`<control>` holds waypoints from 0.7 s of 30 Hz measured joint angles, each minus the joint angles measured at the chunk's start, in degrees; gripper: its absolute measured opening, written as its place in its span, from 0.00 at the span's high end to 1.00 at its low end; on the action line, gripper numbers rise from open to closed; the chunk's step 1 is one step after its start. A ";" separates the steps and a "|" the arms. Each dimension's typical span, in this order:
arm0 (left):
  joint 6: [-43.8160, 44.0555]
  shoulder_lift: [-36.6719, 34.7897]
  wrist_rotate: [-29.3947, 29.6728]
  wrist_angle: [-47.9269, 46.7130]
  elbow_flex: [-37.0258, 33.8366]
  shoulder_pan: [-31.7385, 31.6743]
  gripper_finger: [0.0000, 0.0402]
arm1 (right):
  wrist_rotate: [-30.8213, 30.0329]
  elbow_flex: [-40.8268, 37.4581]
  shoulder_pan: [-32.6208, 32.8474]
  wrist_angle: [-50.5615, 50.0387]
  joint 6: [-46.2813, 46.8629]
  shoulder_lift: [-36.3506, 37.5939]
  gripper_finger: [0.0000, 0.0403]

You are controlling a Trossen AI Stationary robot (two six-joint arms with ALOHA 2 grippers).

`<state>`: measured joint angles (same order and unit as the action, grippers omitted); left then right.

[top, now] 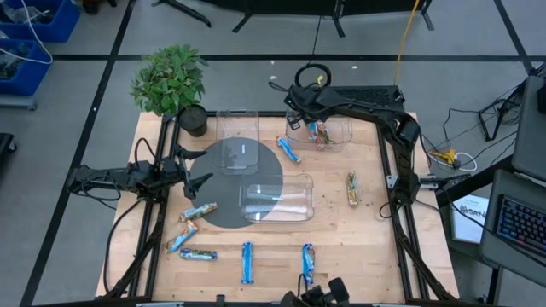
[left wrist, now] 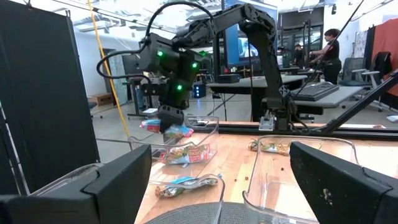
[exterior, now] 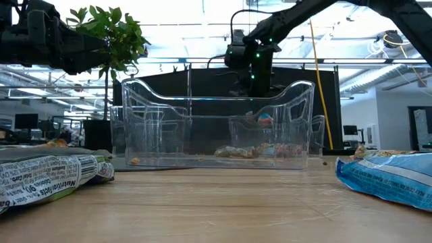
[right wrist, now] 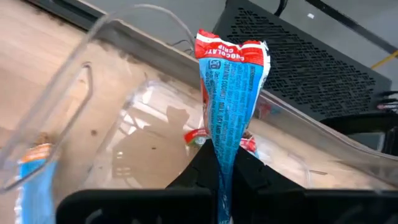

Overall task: Pick and place Granola Bars by type
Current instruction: Put the red granola bar into the top right transparent bin

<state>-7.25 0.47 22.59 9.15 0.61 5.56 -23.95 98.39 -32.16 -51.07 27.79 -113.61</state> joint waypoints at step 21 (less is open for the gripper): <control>0.00 0.00 0.00 -0.03 0.01 -0.01 0.06 | 4.95 -0.02 1.49 -3.70 -1.54 -4.49 0.99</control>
<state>-7.24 0.47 22.59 9.11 0.62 5.56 -19.00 98.37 -30.68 -54.77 26.25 -118.09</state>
